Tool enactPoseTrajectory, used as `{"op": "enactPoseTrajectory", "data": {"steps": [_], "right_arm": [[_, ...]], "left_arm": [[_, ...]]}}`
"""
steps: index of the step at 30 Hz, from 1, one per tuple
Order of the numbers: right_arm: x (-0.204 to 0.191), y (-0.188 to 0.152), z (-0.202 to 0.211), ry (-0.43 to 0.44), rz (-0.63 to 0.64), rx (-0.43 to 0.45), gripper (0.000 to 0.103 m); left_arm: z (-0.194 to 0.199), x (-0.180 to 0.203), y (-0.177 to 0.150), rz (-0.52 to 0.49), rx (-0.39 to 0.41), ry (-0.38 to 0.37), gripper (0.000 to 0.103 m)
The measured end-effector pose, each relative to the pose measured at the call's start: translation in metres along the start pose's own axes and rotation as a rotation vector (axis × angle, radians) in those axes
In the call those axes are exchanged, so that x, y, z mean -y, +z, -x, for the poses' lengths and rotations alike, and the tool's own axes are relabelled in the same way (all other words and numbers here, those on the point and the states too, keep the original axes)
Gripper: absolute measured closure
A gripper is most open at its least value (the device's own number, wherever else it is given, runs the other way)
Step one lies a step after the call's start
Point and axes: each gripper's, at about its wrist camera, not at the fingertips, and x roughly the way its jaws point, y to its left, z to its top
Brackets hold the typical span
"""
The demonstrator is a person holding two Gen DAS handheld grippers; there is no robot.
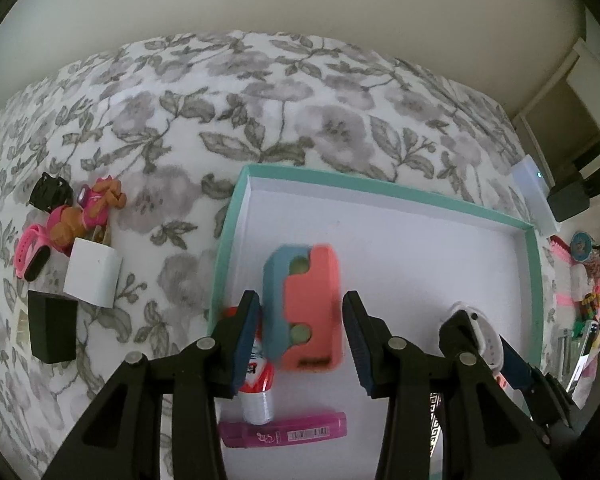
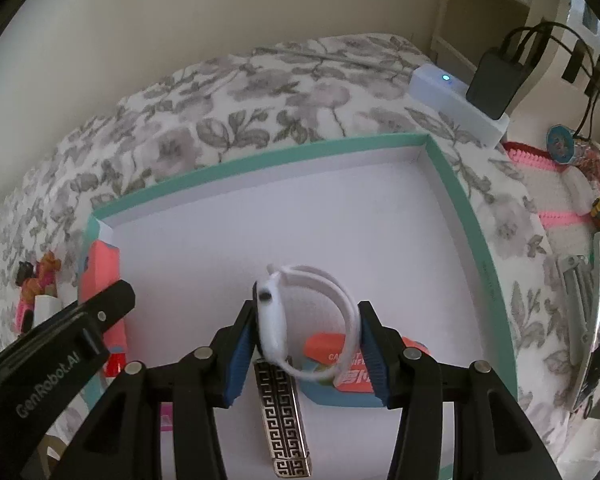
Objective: Organize rigid objects
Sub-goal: 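Open both tools to release the case and smartwatch in the tray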
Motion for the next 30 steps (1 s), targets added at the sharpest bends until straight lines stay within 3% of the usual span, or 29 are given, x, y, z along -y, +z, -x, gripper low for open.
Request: {"op": "enactPoseTrajectory", "data": {"steps": [11, 15, 20, 23, 27, 30], "right_arm": [[-0.003, 0.004, 0.009, -0.007, 0.015, 0.023, 0.049], [-0.005, 0.006, 0.016, -0.02, 0.027, 0.059, 0.031], [-0.009, 0.006, 0.011, -0.022, 0.046, 0.046, 0.025], [-0.011, 0.004, 0.01, -0.021, 0.053, 0.044, 0.021], [-0.013, 0.004, 0.012, -0.021, 0.066, 0.058, 0.002], [-0.014, 0.003, 0.012, -0.017, 0.068, 0.065, 0.0]], "left_arm": [[0.024, -0.004, 0.005, -0.002, 0.046, 0.009, 0.053], [0.037, -0.012, 0.009, 0.01, 0.087, 0.041, 0.053], [0.038, -0.02, 0.011, -0.001, 0.112, 0.152, 0.053], [0.033, -0.028, 0.01, 0.016, 0.098, 0.194, 0.052], [0.024, -0.041, 0.008, 0.062, 0.062, 0.223, 0.052], [0.023, -0.049, 0.006, 0.093, 0.053, 0.222, 0.052]]}}
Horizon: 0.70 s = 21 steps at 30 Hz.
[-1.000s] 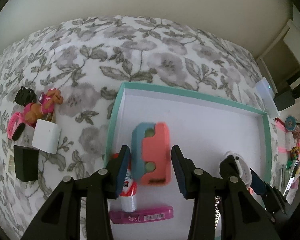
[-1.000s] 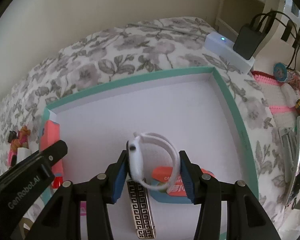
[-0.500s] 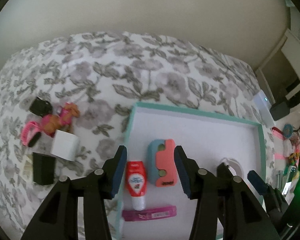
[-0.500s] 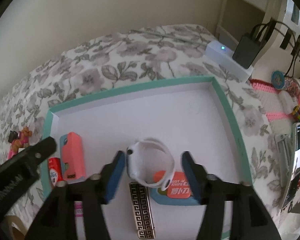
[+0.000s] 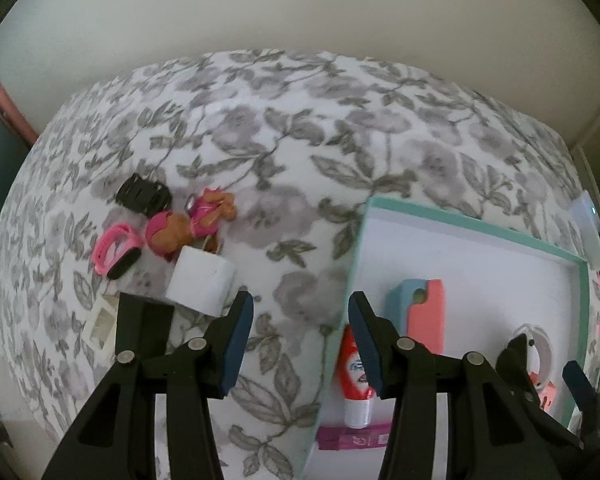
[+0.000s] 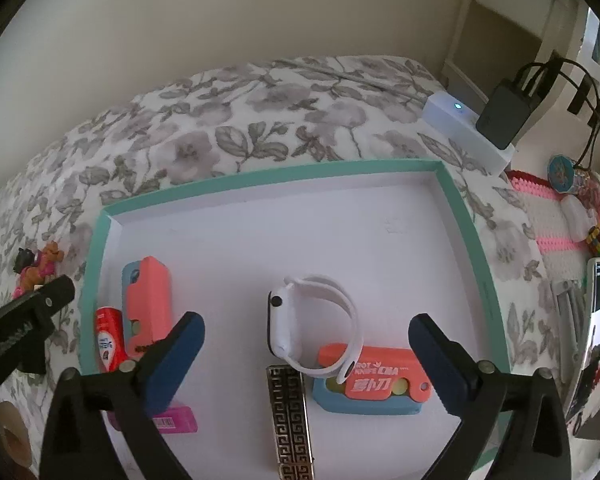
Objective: Organize rigid objects
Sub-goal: 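Open both tools to release the case and smartwatch in the tray, then move both tools back over the remaining objects beside the tray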
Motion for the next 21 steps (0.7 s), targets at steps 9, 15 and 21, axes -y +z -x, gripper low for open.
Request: {"op": "enactPoseTrajectory", "data": {"steps": [9, 15, 21], "right_arm": [[0.002, 0.005, 0.006, 0.004, -0.032, 0.044, 0.0], [-0.008, 0.008, 0.019, -0.055, 0.016, 0.129, 0.0], [-0.01, 0.013, 0.038, -0.052, -0.018, 0.224, 0.0]], "left_arm": [[0.007, -0.012, 0.003, 0.035, 0.005, -0.01, 0.052], [0.015, -0.023, 0.006, 0.052, 0.016, -0.013, 0.052], [0.024, -0.039, 0.011, 0.083, 0.036, -0.018, 0.052]]}}
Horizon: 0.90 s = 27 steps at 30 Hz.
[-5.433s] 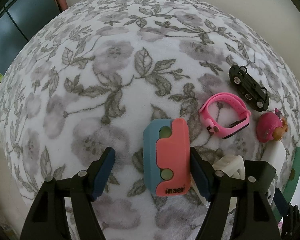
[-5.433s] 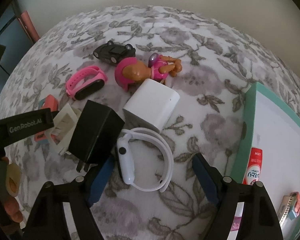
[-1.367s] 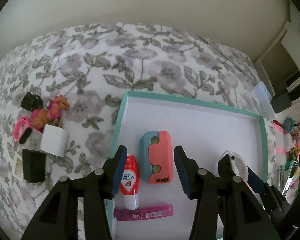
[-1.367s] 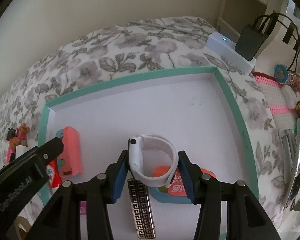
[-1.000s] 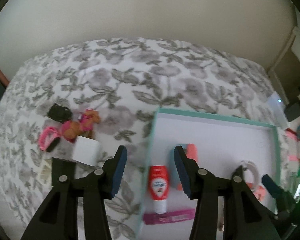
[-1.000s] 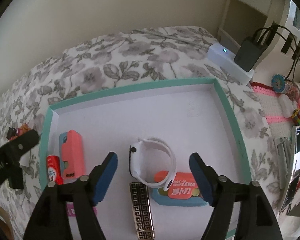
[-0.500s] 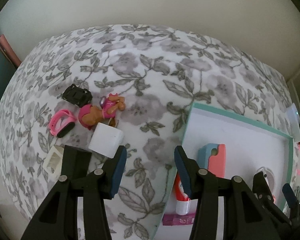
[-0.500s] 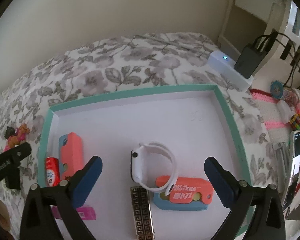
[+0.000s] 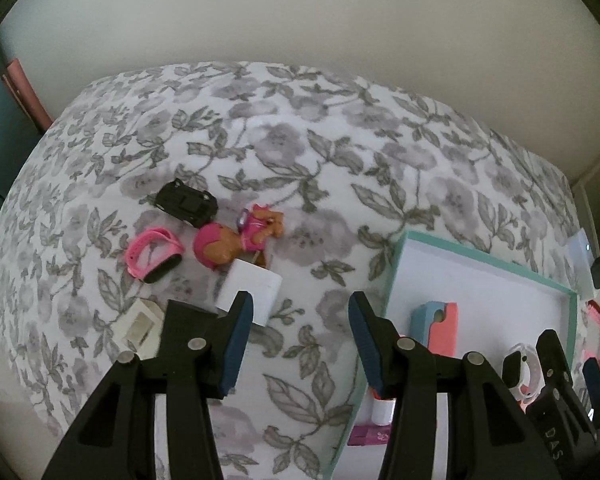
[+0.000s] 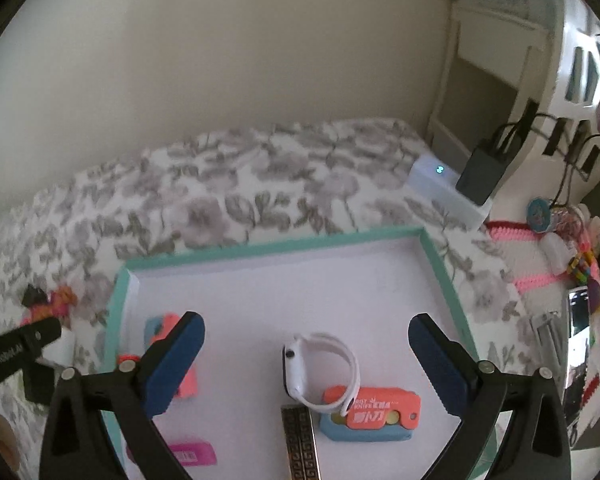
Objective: Organize rigid objects
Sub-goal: 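Move both tools back over the remaining objects beside the tray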
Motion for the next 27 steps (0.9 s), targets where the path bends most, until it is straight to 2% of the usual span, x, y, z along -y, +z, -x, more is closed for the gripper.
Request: {"op": "enactPoseTrajectory", "data": {"steps": [2, 7, 10, 14, 18, 24, 27], "right_arm": [[-0.001, 0.0, 0.002, -0.026, -0.009, 0.016, 0.0], [-0.005, -0.004, -0.001, -0.054, -0.01, -0.013, 0.0], [-0.015, -0.004, 0.006, -0.043, 0.011, -0.005, 0.0], [-0.046, -0.004, 0.023, 0.055, 0.072, 0.019, 0.0], [-0.085, -0.01, 0.036, 0.102, 0.173, 0.038, 0.0], [-0.133, -0.022, 0.045, 0.19, 0.288, 0.021, 0.0], [-0.152, -0.028, 0.047, 0.243, 0.309, -0.001, 0.0]], "left_arm": [[0.003, -0.006, 0.002, 0.011, 0.005, -0.005, 0.052], [0.012, -0.025, 0.006, 0.035, 0.025, 0.004, 0.052], [0.019, -0.041, 0.009, 0.049, 0.044, 0.021, 0.052], [0.026, -0.074, 0.012, 0.1, 0.05, 0.021, 0.052], [0.033, -0.108, 0.013, 0.144, 0.058, 0.06, 0.052], [0.034, -0.152, 0.011, 0.158, 0.068, 0.136, 0.052], [0.025, -0.173, 0.005, 0.193, 0.038, 0.128, 0.052]]}}
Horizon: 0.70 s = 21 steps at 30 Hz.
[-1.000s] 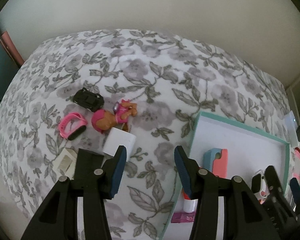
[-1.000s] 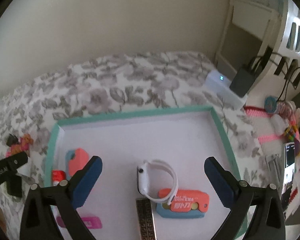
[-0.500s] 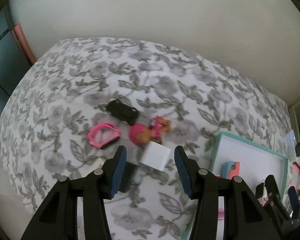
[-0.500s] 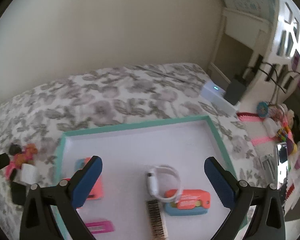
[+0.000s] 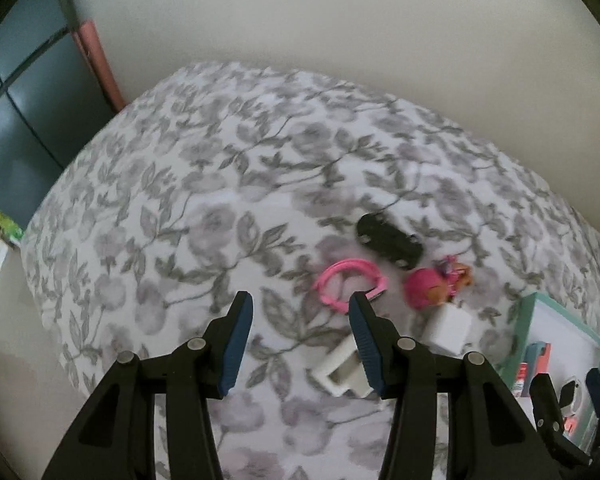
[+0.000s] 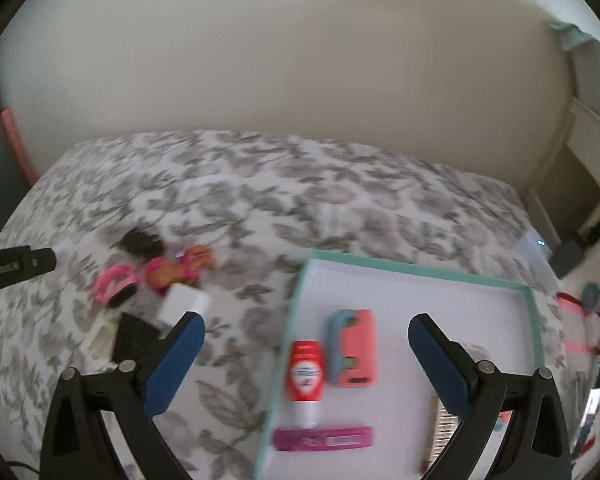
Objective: Organize rigid objects
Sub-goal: 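Move both tools back over the remaining objects beside the tray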
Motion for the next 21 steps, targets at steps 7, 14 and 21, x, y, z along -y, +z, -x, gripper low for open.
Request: {"op": "enactPoseTrajectory", "data": {"steps": [7, 14, 21], "right_arm": [[-0.043, -0.006, -0.019, 0.134, 0.015, -0.073, 0.0], [-0.074, -0.019, -0.048, 0.16, 0.034, -0.164, 0.0], [-0.086, -0.022, -0.068, 0.183, 0.027, -0.209, 0.003]], "left_arm": [[-0.027, -0.018, -0.018, 0.009, -0.073, -0.051, 0.052], [-0.053, -0.03, -0.03, 0.014, -0.118, -0.066, 0.052], [-0.066, -0.048, -0.034, 0.023, -0.127, -0.042, 0.052]]}}
